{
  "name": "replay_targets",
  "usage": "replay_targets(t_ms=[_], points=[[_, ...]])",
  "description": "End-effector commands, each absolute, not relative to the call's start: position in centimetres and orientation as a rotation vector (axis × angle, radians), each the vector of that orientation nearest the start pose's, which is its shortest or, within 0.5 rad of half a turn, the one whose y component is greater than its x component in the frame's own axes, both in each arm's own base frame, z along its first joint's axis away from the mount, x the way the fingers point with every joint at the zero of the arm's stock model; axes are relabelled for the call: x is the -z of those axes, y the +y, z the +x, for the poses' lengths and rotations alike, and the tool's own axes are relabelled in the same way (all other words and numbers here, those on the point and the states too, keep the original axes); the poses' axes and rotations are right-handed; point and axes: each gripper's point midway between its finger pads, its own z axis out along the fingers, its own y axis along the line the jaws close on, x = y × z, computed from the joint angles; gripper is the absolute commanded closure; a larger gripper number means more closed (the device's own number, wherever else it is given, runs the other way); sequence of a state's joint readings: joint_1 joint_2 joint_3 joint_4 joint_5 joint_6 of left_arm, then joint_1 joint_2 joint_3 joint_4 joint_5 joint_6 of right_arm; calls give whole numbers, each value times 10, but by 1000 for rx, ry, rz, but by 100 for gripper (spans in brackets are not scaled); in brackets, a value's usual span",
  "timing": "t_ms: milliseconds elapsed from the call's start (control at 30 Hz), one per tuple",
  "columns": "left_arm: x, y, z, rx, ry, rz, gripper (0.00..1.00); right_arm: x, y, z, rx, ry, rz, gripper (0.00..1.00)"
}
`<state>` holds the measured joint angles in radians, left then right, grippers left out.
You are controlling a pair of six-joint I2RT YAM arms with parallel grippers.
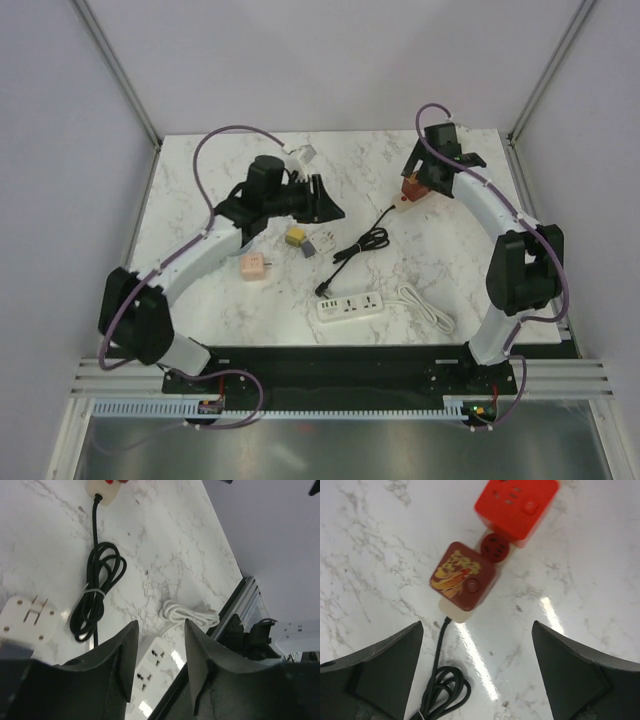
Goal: Pull the plug off the socket
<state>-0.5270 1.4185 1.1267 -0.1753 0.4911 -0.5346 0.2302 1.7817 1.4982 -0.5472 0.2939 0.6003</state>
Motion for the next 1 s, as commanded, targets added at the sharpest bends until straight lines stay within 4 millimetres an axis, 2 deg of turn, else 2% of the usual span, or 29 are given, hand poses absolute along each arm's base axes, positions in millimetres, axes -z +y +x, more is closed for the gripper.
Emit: replay_targets(t_ms=[0,33,67,100,133,167,200,233,267,300,367,467,567,600,667,700,767,900,967], points=[[-244,-355,343,1216,2031,461,57,-180,50,471,34,2284,552,2],[-238,-367,352,1221,2033,474,58,-189,49,472,38,2274,551,2],[-234,-377,361,1227,2030,487,60,-184,47,476,56,2295,549,2],[-254,-390,376,1241,1951,506,65,-188,46,479,59,2296,544,2],[-245,-401,384,1247,1960,515,67,-199,47,484,54,2283,533,2],[-215,-413,397,1252,2007,518,74,-193,47,487,64,2295,547,2],[-227,-424,411,1269,1958,532,79,-193,46,488,60,2295,565,2],[-221,-431,418,1276,1959,528,85,-194,49,491,35,2286,604,2],[-192,-439,429,1273,1997,521,92,-189,49,491,23,2293,629,2],[-203,-446,440,1273,1947,524,94,-187,50,492,10,2294,652,2],[-187,-458,454,1249,1942,529,98,-180,52,490,-9,2297,721,2],[-174,-466,463,1238,1950,511,98,-173,57,489,-10,2308,721,2],[-170,-469,469,1218,1945,470,98,-168,66,492,-34,2369,589,2],[-157,-472,468,1209,1962,476,98,-170,68,493,-46,2375,577,2],[-147,-475,470,1202,1962,472,98,-165,74,496,-93,2387,588,2],[-132,-476,471,1203,1990,450,98,-163,79,496,-125,2397,579,2],[-120,-480,473,1199,2012,420,98,-158,86,499,-157,2410,564,2],[-106,-490,475,1138,2046,337,98,-163,81,507,-58,2368,538,2],[-99,-496,475,1132,2058,318,98,-157,80,507,-29,2379,536,2]])
